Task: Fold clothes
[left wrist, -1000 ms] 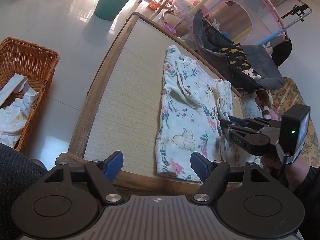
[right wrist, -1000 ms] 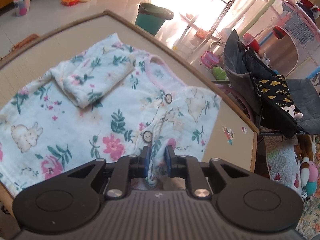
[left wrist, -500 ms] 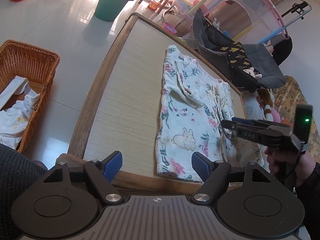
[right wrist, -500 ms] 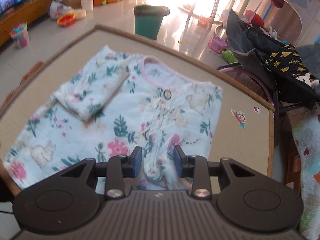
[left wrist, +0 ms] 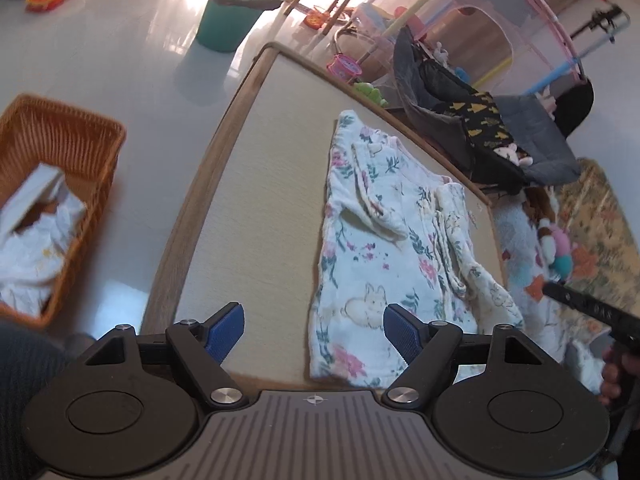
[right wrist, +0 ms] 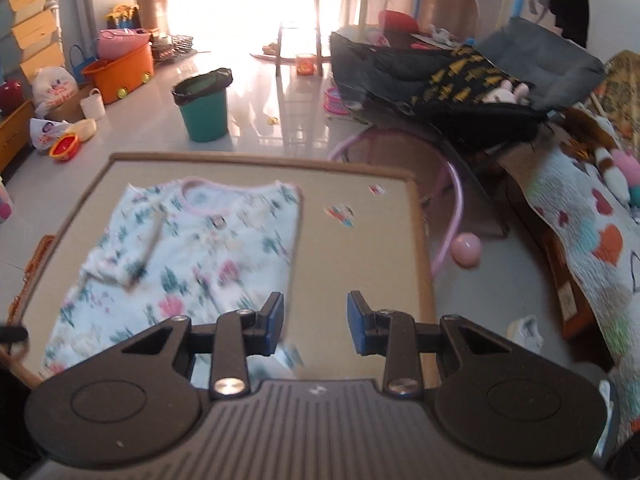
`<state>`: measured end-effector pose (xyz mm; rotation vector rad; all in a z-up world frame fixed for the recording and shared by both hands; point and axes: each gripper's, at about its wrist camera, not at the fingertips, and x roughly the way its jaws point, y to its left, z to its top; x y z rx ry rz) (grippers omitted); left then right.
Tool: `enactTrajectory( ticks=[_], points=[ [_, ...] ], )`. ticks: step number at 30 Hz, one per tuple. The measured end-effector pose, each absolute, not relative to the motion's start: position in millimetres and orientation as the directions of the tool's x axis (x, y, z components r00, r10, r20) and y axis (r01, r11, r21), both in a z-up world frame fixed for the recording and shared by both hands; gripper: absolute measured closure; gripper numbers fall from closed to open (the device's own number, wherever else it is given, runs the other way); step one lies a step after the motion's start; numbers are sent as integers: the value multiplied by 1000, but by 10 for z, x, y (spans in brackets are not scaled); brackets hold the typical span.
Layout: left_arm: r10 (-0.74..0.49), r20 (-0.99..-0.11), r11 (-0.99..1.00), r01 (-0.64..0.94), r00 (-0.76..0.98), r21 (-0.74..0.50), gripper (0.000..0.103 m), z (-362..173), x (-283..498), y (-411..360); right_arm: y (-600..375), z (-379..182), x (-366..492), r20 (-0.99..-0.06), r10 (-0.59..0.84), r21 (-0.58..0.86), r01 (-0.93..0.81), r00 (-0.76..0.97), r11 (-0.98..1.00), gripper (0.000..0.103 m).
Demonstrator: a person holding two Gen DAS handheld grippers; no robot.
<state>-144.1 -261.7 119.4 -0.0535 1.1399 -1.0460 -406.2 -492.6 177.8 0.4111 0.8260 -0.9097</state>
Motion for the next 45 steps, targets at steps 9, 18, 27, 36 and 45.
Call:
enactTrajectory(
  ticks=[9, 18, 27, 36, 45],
  points=[
    [-702, -710, 580, 621, 54, -526, 28, 1443, -1049, -3172, -4702, 1442, -4549, -807, -509, 27, 880, 299, 474, 69],
    [-618, -785, 603, 664, 40, -441, 37, 1434, -860, -3886, -4635, 1193, -4739, -826, -475, 72, 892, 304, 447, 69],
    [-543, -836, 618, 713, 81, -332, 75, 1325, -874, -4322, -4706, 1145, -4874, -826, -459, 139, 908, 327, 395, 69],
    [-542, -834, 642, 690, 100, -334, 80, 1227, -753, -4353, -4732, 1090, -4911, -834, -443, 161, 913, 329, 375, 69],
    [-557, -823, 627, 705, 109, -331, 95, 1158, -844, -4411, -4768, 1040, -4931, -842, -436, 172, 923, 319, 345, 69]
  ],
)
